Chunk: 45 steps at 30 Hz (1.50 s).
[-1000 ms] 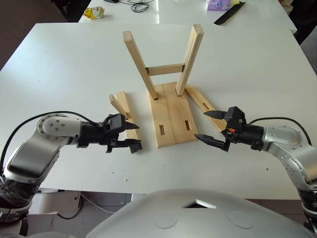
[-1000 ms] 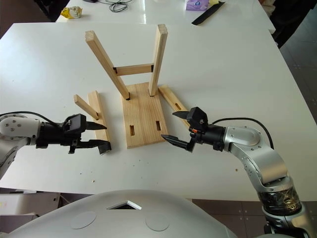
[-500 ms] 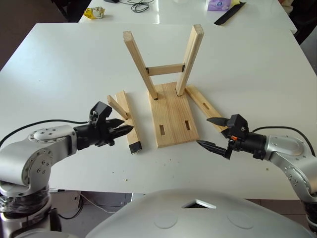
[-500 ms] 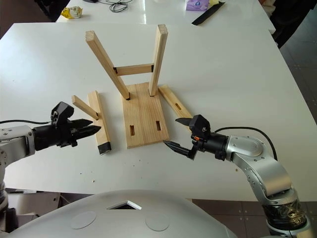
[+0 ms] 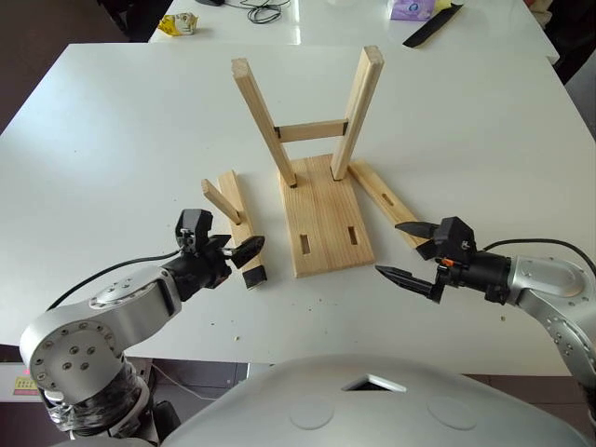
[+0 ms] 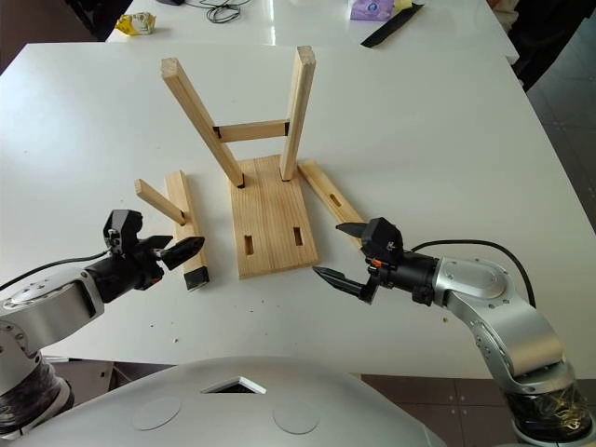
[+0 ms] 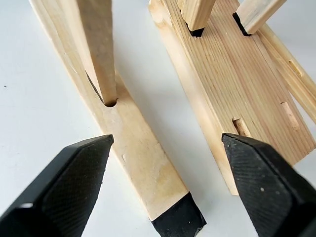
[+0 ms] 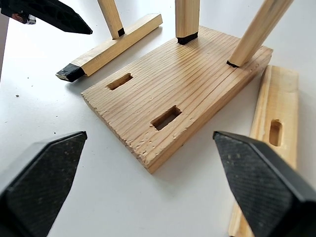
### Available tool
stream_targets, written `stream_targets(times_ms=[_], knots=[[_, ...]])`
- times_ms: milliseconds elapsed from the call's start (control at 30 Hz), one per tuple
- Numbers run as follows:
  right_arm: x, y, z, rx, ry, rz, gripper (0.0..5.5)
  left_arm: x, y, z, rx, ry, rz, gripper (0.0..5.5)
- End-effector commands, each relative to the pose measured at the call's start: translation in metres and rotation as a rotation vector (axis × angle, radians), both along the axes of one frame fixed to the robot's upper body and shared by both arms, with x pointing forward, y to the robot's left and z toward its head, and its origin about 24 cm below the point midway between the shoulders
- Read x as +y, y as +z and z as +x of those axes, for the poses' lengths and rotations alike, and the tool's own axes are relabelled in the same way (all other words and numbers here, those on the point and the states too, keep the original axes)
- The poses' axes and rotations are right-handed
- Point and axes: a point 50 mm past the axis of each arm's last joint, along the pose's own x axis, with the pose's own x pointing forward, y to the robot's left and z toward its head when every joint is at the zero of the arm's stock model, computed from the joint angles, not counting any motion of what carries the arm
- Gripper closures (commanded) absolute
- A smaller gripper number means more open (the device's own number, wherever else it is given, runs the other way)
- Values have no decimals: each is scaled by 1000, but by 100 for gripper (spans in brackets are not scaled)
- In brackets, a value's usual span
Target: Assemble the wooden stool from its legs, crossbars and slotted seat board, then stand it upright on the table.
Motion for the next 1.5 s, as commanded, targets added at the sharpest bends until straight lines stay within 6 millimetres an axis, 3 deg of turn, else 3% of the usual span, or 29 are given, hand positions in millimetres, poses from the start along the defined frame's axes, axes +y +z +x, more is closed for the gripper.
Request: stream_targets(times_ms=[33, 333, 967, 1267, 1500], knots=[[-1, 2, -1, 3, -8, -2, 75, 3, 8, 0, 64, 45, -19, 147], [2, 4, -1, 10, 22, -1, 75, -5, 0, -2, 265, 170, -8, 147], [7, 1, 0, 20, 34, 11, 75, -13, -22, 14, 369, 262, -10, 147], [11, -2, -1, 16, 20, 21, 75, -8, -41, 9, 450, 240, 8, 147], [12, -4, -3, 12, -2, 21, 75, 1, -42, 13, 433, 254, 0, 246]])
